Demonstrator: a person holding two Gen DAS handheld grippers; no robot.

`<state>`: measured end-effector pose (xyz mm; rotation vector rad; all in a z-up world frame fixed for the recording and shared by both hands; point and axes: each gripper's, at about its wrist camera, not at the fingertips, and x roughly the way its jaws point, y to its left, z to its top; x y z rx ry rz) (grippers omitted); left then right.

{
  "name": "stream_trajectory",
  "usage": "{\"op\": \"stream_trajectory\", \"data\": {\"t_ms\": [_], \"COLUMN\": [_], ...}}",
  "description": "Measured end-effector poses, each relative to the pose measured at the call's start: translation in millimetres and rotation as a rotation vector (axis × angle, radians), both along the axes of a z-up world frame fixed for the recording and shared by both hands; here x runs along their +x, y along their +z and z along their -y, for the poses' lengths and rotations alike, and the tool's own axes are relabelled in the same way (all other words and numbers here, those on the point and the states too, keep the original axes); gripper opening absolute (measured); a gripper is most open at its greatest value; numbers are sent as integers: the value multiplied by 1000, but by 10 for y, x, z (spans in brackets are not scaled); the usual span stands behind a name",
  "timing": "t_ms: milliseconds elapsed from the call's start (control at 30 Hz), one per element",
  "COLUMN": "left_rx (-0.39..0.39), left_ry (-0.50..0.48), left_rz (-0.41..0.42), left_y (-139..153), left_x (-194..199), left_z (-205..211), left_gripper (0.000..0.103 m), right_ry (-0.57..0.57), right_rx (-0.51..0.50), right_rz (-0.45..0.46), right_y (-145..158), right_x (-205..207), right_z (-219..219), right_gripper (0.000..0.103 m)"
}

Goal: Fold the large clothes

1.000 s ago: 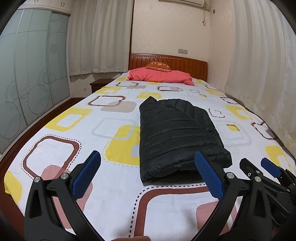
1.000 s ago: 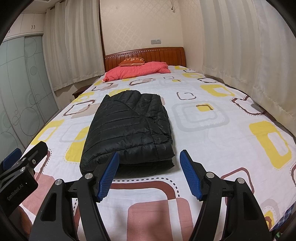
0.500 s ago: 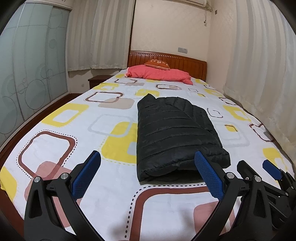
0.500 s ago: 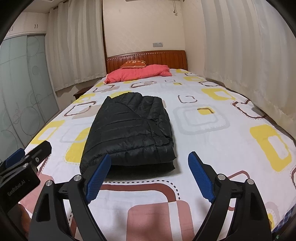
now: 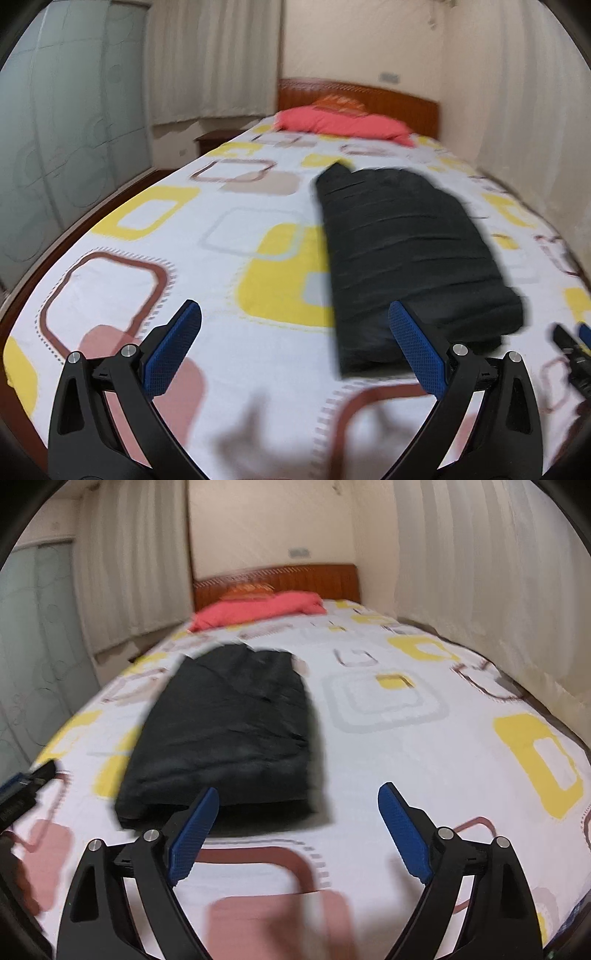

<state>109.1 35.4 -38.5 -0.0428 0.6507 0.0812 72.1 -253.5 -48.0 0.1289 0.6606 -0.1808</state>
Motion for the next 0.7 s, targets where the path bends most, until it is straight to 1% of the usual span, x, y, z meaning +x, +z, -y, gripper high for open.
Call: {"op": "stream_trajectory", "data": {"t_ms": [100, 167, 233, 267, 333, 367, 433, 500, 533, 567, 600, 667, 700], "left_rx": [12, 13, -7, -21, -35, -40, -43, -33, -32, -32, -33, -42, -56], "left_ry": [101, 176, 256, 304, 376, 408, 436, 458, 456, 452, 451, 450, 448], "left_rz": [-67, -113, -145, -160, -167, -176, -181, -196, -217, -236, -260, -239, -242], "left_y": [-265, -432, -584, -658, -739, -785, -839, -899, -941, -976, -1028, -1038, -1044], "left_x": [312, 517, 739, 866, 1041, 1141, 1272, 1386, 1437, 1456, 1477, 1426, 1420], "left_z": [-403, -696, -1042, -1243, -1514, -1647, -1809, -1923, -1953, -1966, -1967, -1968, -1985], "left_gripper": [101, 101, 101, 101, 101, 101, 101, 101, 101, 101, 101, 101, 101], "right_ry": [-84, -138, -218, -244, -319, -337, -364, -375, -391, -395, -400, -408, -421], "right_rx": [22, 27, 6, -6, -56, -68, -58, -25, 11, 31, 36, 13, -1], "right_rz": [-69, -98, -132, -137, -136, -144, -175, -184, -215, -221, -206, -204, -213], "right_y": [-263, -395, -557, -595, -694, -732, -816, -871, -935, -964, -980, -992, -1003], "right_x": [211, 326, 505, 563, 725, 774, 950, 1036, 1096, 1108, 1100, 1084, 1083], "right_z": [405, 666, 1034, 1142, 1462, 1556, 1816, 1968, 2068, 2098, 2109, 2067, 2056], "right_gripper": [87, 87, 87, 87, 87, 87, 87, 87, 87, 89, 90, 93, 98]}}
